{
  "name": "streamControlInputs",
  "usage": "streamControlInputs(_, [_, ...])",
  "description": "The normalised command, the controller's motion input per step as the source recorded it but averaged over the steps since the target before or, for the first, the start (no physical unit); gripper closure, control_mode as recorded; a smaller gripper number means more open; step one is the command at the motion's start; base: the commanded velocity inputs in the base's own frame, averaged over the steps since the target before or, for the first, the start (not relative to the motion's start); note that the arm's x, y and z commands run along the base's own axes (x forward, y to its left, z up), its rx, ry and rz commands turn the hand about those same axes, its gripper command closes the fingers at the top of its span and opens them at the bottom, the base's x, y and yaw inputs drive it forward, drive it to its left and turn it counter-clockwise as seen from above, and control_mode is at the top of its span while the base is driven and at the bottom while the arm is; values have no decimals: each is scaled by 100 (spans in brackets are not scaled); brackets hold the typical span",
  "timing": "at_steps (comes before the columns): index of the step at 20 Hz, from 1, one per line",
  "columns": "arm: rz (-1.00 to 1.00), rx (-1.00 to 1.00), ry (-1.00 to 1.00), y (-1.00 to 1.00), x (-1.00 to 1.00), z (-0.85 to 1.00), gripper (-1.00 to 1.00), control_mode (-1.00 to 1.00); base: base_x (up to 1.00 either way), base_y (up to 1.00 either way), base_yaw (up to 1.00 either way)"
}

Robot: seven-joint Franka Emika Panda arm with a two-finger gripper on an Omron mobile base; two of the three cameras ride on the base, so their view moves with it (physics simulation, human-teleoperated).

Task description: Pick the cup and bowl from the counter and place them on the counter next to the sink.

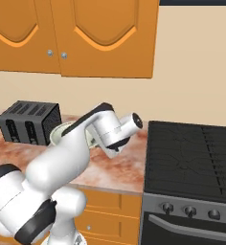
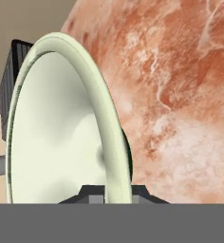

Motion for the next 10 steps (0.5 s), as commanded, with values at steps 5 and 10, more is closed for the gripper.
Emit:
streamControlInputs(5, [5,1,0,7,-47,16,100,-100,0,0,0])
streamControlInputs(10, [2,0,0,16,-42,4,100,-100,0,0,0])
